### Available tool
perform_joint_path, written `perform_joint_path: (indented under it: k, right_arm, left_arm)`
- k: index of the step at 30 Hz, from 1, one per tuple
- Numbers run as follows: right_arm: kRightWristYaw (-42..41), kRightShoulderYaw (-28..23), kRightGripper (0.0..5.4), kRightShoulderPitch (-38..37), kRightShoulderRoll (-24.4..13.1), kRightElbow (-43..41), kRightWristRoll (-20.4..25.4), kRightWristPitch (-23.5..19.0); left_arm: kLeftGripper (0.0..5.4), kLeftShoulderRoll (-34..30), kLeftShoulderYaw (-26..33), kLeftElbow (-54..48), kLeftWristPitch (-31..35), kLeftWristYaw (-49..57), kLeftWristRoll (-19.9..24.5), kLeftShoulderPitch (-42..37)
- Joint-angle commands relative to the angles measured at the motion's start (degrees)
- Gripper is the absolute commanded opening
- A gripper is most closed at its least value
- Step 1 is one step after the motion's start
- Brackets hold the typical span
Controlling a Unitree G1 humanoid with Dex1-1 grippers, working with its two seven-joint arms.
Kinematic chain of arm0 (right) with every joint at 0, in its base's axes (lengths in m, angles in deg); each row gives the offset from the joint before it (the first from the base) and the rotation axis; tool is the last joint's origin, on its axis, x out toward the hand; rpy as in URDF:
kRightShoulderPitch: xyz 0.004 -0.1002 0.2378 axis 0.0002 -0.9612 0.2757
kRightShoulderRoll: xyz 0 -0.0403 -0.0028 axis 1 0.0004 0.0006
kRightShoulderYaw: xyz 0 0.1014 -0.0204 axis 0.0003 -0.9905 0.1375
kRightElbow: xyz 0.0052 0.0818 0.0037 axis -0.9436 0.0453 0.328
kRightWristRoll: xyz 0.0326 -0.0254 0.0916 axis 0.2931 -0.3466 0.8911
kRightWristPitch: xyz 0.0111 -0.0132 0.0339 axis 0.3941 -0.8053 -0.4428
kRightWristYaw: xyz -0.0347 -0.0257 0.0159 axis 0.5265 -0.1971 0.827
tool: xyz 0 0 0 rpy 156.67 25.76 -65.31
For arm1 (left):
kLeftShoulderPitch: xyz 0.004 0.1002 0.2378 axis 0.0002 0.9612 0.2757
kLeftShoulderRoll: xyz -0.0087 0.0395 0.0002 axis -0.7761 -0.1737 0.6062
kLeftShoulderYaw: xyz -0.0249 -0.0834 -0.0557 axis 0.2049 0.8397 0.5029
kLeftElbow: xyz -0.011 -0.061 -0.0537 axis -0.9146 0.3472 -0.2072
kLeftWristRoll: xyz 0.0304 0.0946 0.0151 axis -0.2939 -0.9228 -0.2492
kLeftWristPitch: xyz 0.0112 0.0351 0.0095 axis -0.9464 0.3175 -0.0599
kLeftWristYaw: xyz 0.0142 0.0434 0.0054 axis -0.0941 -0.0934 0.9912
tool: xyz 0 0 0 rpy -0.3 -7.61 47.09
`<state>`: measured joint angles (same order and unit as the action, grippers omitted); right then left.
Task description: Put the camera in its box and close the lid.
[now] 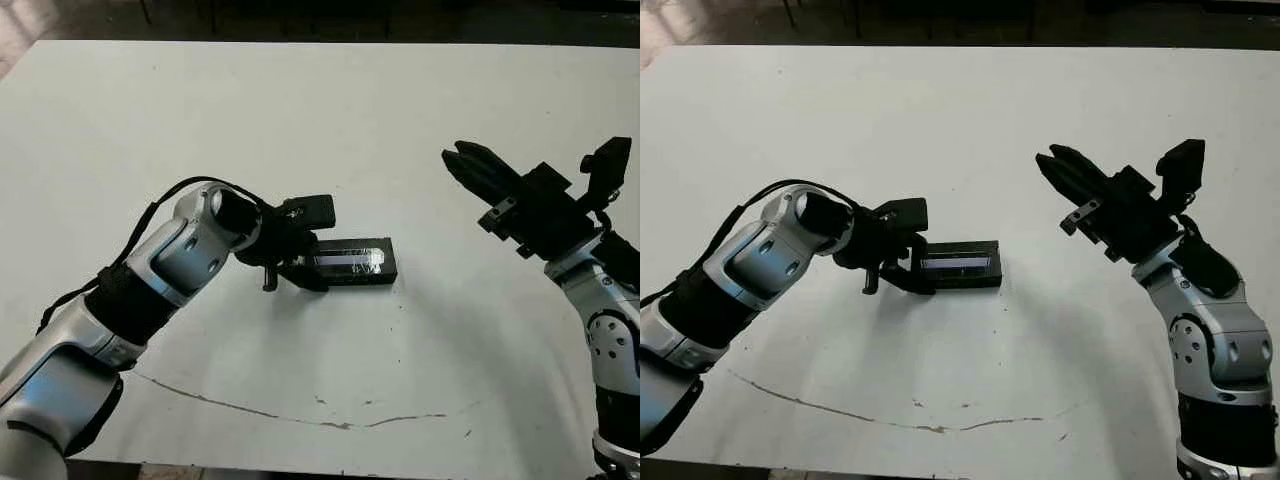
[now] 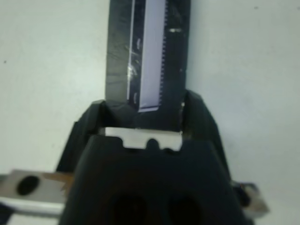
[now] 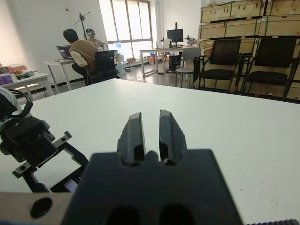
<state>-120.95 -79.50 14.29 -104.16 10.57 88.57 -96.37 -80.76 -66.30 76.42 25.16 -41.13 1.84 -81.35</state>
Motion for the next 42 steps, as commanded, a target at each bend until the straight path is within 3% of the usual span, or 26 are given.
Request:
perform_joint_path:
  k: [1,8,11,14,17,22,24,27,31,34,38,42]
  right_arm:
    - [0.56,0.20,0.00,-1.32,0.10,-0.35,0.61,-1.55]
    - [0.43,0.04,0.00,-1.56,-0.20,-0.56,1.05,-1.70]
    - [-0.40,-0.05,0.00,-1.35,-0.38,0.31,1.39,-1.51]
    - [-0.30,0.20,0.00,-1.26,-0.74,0.40,0.76,-1.28]
    - [-0.95,0.40,0.00,-0.96,-0.65,1.22,0.72,-0.78]
    - [-0.59,0.99,0.00,-0.91,-0.19,1.79,-0.54,0.23]
    - [-0.48,1.10,0.00,-0.97,0.13,2.16,-0.89,0.72]
    - [3.69,0.72,0.00,-1.70,1.67,1.60,-2.55,0.57]
    - [11.84,1.19,0.00,-3.40,4.31,-0.94,-6.52,0.36]
    - [15.82,3.12,0.00,-5.26,6.53,-1.39,-11.99,4.83]
    - [21.19,6.82,0.00,-8.40,9.43,-2.28,-21.30,11.67]
    - [22.45,9.32,0.00,-10.68,11.74,-0.54,-25.26,17.38]
  left_arm:
    - [3.11,-3.08,-3.11,3.67,-3.61,-0.37,-1.87,6.23]
    - [4.68,-10.93,5.17,7.53,-19.66,1.35,0.34,13.07]
    - [5.33,-14.24,9.50,8.15,-21.05,1.87,2.35,16.45]
    - [5.39,-16.96,14.42,8.06,-22.87,2.62,5.03,19.85]
    - [5.39,-17.94,21.68,7.87,-20.98,2.41,11.80,23.75]
    - [5.39,-19.76,31.10,1.14,-17.03,4.96,18.23,29.64]
    - [5.39,-17.78,36.07,-1.85,-16.47,9.12,20.73,32.61]
    - [5.39,-7.32,45.33,-8.64,-14.36,23.30,27.02,37.44]
    - [4.81,7.45,49.83,-18.29,-14.02,42.71,30.68,39.32]
    - [4.10,15.21,49.81,-23.65,-15.44,52.99,30.09,38.95]
    - [3.13,20.68,49.00,-26.20,-18.09,58.32,30.43,37.81]
    - [2.15,22.72,47.28,-25.93,-19.41,60.92,28.91,36.71]
